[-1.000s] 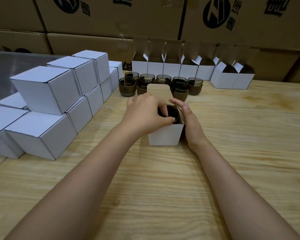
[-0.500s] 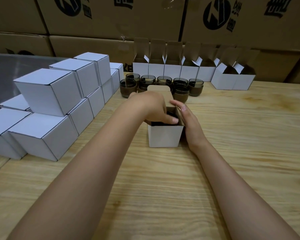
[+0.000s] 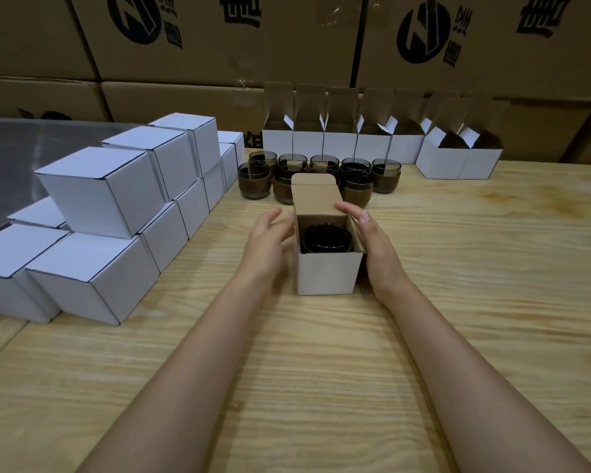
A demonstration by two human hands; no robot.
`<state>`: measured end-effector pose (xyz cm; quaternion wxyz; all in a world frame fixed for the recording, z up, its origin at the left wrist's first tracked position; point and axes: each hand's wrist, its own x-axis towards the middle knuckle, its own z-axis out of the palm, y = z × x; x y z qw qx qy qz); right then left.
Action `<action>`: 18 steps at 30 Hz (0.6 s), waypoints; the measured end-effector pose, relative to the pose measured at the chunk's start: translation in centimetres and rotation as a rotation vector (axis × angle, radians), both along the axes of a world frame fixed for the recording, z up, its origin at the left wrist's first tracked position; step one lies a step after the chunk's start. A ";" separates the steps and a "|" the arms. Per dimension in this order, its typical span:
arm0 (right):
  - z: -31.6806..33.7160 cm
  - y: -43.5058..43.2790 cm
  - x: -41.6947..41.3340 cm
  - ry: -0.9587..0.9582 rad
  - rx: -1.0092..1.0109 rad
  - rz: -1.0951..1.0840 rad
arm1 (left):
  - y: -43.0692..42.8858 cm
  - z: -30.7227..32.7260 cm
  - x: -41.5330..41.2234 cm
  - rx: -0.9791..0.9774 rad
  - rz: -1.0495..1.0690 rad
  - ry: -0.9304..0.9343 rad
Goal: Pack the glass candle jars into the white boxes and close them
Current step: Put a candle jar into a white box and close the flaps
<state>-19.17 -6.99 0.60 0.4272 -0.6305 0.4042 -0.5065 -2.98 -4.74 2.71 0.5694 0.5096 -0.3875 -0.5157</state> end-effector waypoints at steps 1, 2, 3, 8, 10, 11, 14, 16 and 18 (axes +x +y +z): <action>0.2 0.1 0.1 -0.002 -0.002 0.001 | 0.1 -0.1 -0.5 -0.009 -0.026 0.047; 0.3 0.3 0.2 -0.003 -0.007 0.003 | 0.2 -0.3 -1.0 -0.028 -0.034 0.071; 0.4 0.4 0.2 -0.007 -0.011 0.008 | 0.4 -0.2 -1.4 -0.061 -0.036 0.074; 0.7 0.4 0.0 -0.341 0.102 0.045 | 0.3 -0.2 -2.2 -0.196 0.021 0.000; 1.0 0.4 -0.2 -0.707 0.232 0.144 | 0.3 -0.3 -2.3 -0.201 0.023 0.008; 1.2 0.5 -0.3 -0.833 0.272 0.185 | 0.3 -0.4 -2.3 -0.206 0.020 0.009; 1.3 0.7 -0.1 -0.956 0.316 0.245 | 0.2 -0.5 -2.3 -0.215 -0.001 0.024; 1.3 0.5 0.2 -0.928 0.310 0.241 | 0.2 -0.5 -2.4 -0.221 -0.008 0.039; 1.3 0.5 0.4 -0.794 0.258 0.220 | 0.2 -0.5 -2.4 -0.230 -0.018 0.041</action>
